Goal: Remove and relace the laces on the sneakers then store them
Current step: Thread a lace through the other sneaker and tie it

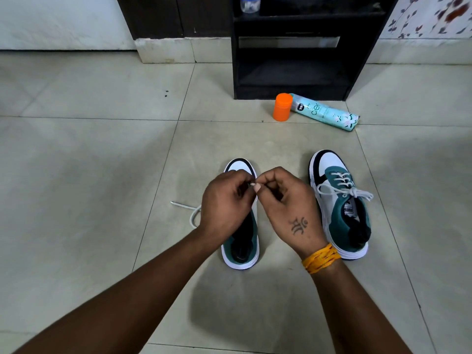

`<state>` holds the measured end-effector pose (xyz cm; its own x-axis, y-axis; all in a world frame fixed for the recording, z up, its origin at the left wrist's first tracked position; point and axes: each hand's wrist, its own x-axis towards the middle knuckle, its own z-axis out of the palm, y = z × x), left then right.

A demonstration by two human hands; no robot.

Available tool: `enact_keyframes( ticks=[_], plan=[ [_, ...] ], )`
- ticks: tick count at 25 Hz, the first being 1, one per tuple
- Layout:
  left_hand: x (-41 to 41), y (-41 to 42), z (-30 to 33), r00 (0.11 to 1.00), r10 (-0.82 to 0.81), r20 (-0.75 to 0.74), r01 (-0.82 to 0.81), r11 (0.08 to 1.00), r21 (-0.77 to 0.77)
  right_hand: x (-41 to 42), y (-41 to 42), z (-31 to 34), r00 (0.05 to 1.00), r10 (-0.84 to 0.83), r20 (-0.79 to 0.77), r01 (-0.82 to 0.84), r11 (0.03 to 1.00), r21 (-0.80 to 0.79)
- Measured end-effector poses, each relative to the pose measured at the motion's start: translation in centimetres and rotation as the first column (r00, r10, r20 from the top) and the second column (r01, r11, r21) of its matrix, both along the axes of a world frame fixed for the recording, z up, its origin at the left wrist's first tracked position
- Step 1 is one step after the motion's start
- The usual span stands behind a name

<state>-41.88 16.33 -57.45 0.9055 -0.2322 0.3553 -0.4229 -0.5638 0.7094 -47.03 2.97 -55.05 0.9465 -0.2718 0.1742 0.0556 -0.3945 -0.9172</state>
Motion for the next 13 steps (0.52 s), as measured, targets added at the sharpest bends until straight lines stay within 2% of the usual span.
enact_keyframes(
  ticks=[3, 8, 11, 13],
  plan=[
    [-0.3, 1.0, 1.4, 0.996, 0.029, -0.084, -0.047, 0.972, -0.230, -0.1, 0.3, 0.2, 0.999, -0.014, -0.051, 0.022, 0.989, 0.150],
    [-1.3, 1.8, 3.3, 0.994, 0.032, -0.107, -0.068, 0.936, -0.344, 1.4, 1.5, -0.5, 0.985, 0.169, -0.031, -0.169, 0.986, -0.004],
    [-1.3, 2.0, 3.7, 0.990, 0.048, -0.134, -0.101, 0.902, -0.419, 1.8, 1.1, -1.2, 0.994, 0.088, -0.060, -0.089, 0.996, -0.014],
    [-1.2, 2.2, 3.7, 0.985, 0.064, -0.160, -0.131, 0.883, -0.451, 1.7, -0.1, -2.4, 0.993, -0.045, -0.110, 0.031, 0.991, -0.131]
  ],
)
